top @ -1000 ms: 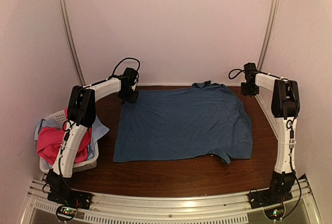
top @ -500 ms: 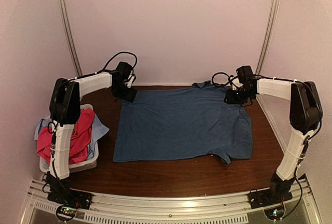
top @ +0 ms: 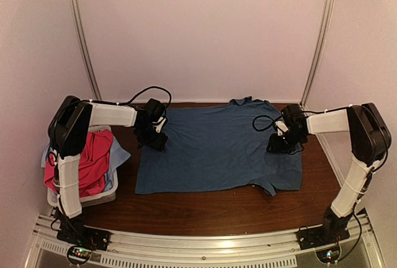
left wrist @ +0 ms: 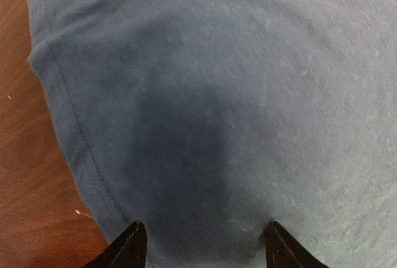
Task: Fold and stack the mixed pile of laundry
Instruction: Adjust the flattened T-shirt at the center of the board, then pick up the flattened T-shirt from the center of the board.
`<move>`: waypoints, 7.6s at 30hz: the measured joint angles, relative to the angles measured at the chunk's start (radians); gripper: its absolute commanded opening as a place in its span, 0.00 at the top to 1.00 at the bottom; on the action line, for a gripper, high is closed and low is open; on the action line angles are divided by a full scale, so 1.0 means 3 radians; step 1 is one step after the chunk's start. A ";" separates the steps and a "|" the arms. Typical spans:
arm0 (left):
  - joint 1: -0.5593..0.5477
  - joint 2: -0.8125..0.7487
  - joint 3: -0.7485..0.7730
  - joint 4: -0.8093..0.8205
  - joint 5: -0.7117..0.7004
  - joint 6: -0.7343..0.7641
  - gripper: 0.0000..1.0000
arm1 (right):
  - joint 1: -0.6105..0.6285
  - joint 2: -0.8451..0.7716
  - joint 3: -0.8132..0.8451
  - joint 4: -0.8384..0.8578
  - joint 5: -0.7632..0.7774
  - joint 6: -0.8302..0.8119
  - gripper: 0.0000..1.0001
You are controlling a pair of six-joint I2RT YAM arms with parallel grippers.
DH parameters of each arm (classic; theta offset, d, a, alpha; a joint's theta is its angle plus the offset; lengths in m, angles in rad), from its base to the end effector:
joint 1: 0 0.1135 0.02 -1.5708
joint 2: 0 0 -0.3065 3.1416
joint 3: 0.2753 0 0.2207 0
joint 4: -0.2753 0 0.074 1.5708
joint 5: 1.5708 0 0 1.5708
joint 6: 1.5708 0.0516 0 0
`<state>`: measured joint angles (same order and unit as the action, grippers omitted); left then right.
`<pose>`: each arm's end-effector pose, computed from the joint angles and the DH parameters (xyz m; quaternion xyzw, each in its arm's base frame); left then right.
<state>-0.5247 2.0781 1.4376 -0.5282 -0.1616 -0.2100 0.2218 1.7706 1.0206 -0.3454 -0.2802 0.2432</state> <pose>0.3711 -0.2052 0.1876 0.1371 0.9671 0.0023 0.2142 0.3224 0.0873 0.2031 -0.0226 0.9627 0.1858 0.1956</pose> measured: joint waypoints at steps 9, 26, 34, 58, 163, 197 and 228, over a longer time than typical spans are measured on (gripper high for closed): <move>0.0253 0.0426 0.0573 0.0025 -0.0057 -0.0140 0.39 | -0.0183 0.0314 0.0211 0.0298 -0.0042 0.0067 0.56; 0.0071 -0.0600 -0.0151 -0.0001 0.0167 -0.0142 0.31 | 0.0039 -0.0961 -0.0095 0.0004 -0.0273 0.0226 0.54; -0.1460 -0.1015 -0.0486 0.0849 0.0814 -0.0114 0.36 | 0.0168 -0.1621 -0.0696 -0.0186 -0.0244 0.0464 0.54; -0.2335 0.0741 0.0050 0.2514 0.0947 0.0120 0.45 | -0.0393 -0.0631 -0.0631 0.0498 -0.0474 0.0483 0.61; -0.1298 -0.0006 -0.0652 0.2740 0.1678 -0.1432 0.48 | 0.0397 -0.2258 -0.1160 -0.0114 -0.0462 0.0429 0.51; -0.0743 -0.2157 -0.1616 0.0022 0.0301 -0.1138 0.44 | 0.1200 -0.1907 -0.1199 -0.0482 0.0238 0.0757 1.00; -0.1283 -0.2076 -0.2153 -0.0534 -0.0156 -0.2650 0.57 | 0.1247 -0.2612 -0.0903 -0.1284 0.1251 0.1143 1.00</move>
<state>-0.9096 1.4551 0.7918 -0.6884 -0.2085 -1.0050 0.5961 0.9871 0.7498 -0.7307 0.0952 0.5861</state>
